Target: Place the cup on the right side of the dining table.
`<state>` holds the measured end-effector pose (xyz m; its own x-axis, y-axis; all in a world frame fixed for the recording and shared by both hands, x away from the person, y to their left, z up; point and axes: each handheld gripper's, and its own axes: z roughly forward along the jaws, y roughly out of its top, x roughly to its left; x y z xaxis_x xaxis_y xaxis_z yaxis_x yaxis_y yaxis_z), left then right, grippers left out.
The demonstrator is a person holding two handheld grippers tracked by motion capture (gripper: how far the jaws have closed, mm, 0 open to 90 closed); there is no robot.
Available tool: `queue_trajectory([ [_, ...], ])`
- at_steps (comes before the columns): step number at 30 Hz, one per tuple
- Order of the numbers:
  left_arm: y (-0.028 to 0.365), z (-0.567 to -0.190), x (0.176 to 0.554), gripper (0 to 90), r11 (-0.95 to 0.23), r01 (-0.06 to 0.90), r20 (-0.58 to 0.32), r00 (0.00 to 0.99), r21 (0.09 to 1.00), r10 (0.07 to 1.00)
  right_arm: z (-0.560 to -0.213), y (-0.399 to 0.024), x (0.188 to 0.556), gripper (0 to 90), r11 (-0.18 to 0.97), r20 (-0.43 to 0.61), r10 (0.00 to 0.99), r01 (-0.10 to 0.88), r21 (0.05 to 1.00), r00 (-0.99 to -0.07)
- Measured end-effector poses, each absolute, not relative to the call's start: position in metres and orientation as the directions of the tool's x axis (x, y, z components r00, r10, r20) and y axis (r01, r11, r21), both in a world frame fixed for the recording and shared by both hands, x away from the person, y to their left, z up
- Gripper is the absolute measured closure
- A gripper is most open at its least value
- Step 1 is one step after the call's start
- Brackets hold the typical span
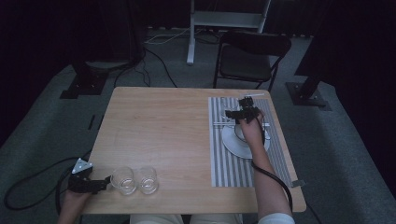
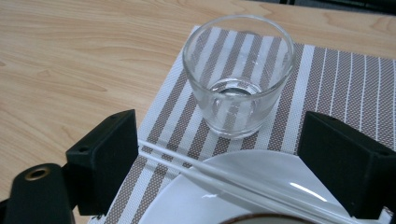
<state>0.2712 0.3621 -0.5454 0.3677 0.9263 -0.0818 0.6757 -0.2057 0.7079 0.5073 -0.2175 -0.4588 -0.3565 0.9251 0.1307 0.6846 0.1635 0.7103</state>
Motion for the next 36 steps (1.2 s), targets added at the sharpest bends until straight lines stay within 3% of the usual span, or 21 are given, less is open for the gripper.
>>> queue_trajectory([
  [36, 0.362, -0.545, 0.272, 0.2, -0.205, 0.676, -0.083, 0.367, 0.708, 0.926, -0.448, -0.225, 0.413, 11.8, 0.121, 0.156, 0.887, 0.545, 0.830, -0.435],
])
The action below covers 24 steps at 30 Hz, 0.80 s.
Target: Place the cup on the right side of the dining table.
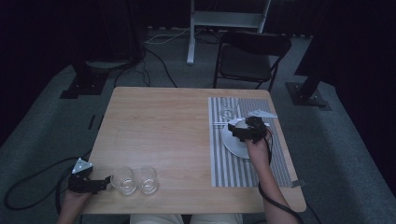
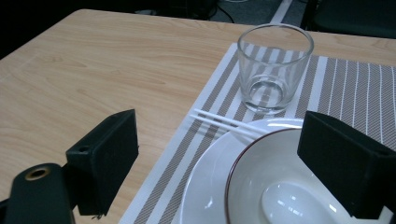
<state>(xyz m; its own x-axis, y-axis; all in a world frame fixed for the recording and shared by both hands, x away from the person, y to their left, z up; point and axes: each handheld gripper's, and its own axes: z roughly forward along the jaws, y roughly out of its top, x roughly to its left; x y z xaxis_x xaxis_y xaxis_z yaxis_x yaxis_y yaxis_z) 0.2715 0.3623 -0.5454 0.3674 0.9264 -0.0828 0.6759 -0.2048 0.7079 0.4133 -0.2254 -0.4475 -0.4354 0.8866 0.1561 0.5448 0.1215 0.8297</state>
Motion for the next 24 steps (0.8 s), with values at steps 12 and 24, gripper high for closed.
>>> queue_trajectory([
  [12, 0.362, -0.545, 0.271, 0.2, -0.206, 0.676, -0.083, 0.369, 0.708, 0.926, -0.451, -0.236, 0.368, 11.7, 0.092, 0.170, 0.879, 0.510, 0.855, -0.445],
  [24, 0.362, -0.545, 0.271, 0.2, -0.207, 0.676, -0.081, 0.369, 0.708, 0.926, -0.471, -0.253, 0.337, 11.7, 0.079, 0.178, 0.886, 0.518, 0.852, -0.429],
])
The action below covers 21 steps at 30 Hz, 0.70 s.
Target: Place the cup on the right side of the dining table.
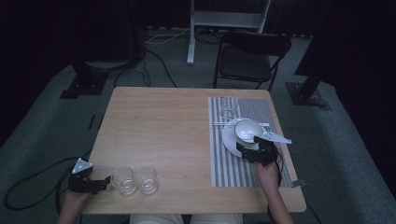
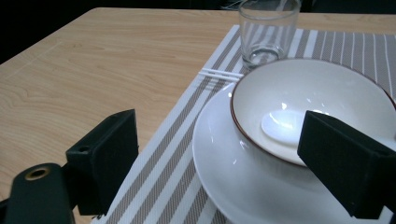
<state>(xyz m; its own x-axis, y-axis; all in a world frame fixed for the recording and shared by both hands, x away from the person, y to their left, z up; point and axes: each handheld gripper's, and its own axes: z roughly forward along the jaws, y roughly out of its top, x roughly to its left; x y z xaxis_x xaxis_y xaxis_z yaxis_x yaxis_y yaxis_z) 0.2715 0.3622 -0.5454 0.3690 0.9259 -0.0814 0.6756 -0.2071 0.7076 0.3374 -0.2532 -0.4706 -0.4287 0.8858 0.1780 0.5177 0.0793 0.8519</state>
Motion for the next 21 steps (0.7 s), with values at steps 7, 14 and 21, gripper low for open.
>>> queue_trajectory([
  [7, 0.362, -0.545, 0.271, 0.2, -0.210, 0.675, -0.078, 0.369, 0.707, 0.926, -0.480, -0.264, 0.322, 11.7, 0.071, 0.183, 0.883, 0.509, 0.858, -0.432],
  [14, 0.362, -0.546, 0.271, 0.2, -0.210, 0.675, -0.077, 0.369, 0.707, 0.926, -0.490, -0.273, 0.305, 11.7, 0.073, 0.177, 0.889, 0.511, 0.856, -0.423],
  [21, 0.362, -0.545, 0.271, 0.2, -0.209, 0.676, -0.078, 0.369, 0.707, 0.926, -0.500, -0.285, 0.292, 11.7, 0.070, 0.180, 0.895, 0.527, 0.847, -0.408],
])
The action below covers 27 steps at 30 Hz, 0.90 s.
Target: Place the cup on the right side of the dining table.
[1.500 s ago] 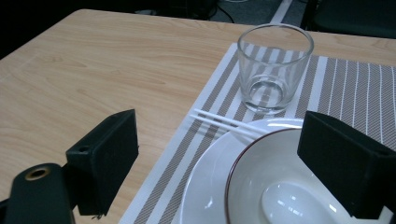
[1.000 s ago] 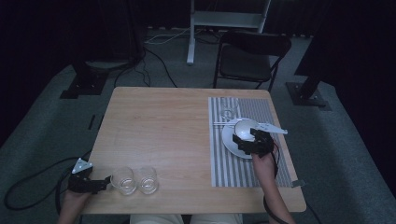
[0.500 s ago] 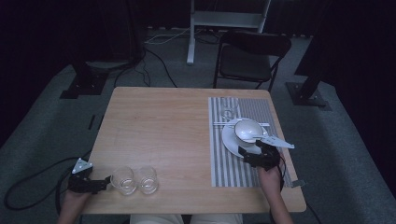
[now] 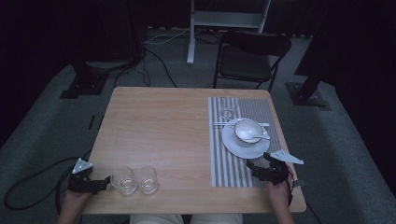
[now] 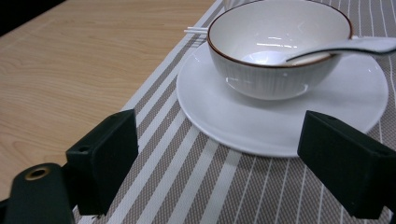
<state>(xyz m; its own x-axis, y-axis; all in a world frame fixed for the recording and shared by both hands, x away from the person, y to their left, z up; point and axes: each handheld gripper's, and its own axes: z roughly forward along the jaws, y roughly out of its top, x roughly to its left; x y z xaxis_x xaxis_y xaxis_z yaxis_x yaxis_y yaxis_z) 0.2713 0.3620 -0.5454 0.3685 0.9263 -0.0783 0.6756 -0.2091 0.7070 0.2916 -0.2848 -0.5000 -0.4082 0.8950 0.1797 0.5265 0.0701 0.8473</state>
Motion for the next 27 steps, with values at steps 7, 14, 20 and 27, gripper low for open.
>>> queue_trajectory([
  [7, 0.362, -0.545, 0.271, 0.2, -0.209, 0.676, -0.078, 0.368, 0.707, 0.927, -0.507, -0.296, 0.279, 11.7, 0.064, 0.179, 0.902, 0.532, 0.844, -0.393],
  [14, 0.362, -0.545, 0.271, 0.2, -0.207, 0.676, -0.079, 0.366, 0.707, 0.927, -0.514, -0.306, 0.267, 11.7, 0.050, 0.188, 0.908, 0.542, 0.839, -0.375],
  [20, 0.362, -0.545, 0.271, 0.2, -0.207, 0.676, -0.079, 0.367, 0.707, 0.927, -0.520, -0.314, 0.254, 11.7, 0.030, 0.198, 0.915, 0.547, 0.837, -0.353],
  [27, 0.362, -0.545, 0.271, 0.2, -0.208, 0.675, -0.077, 0.367, 0.707, 0.927, -0.528, -0.317, 0.241, 11.7, 0.040, 0.190, 0.918, 0.557, 0.830, -0.349],
])
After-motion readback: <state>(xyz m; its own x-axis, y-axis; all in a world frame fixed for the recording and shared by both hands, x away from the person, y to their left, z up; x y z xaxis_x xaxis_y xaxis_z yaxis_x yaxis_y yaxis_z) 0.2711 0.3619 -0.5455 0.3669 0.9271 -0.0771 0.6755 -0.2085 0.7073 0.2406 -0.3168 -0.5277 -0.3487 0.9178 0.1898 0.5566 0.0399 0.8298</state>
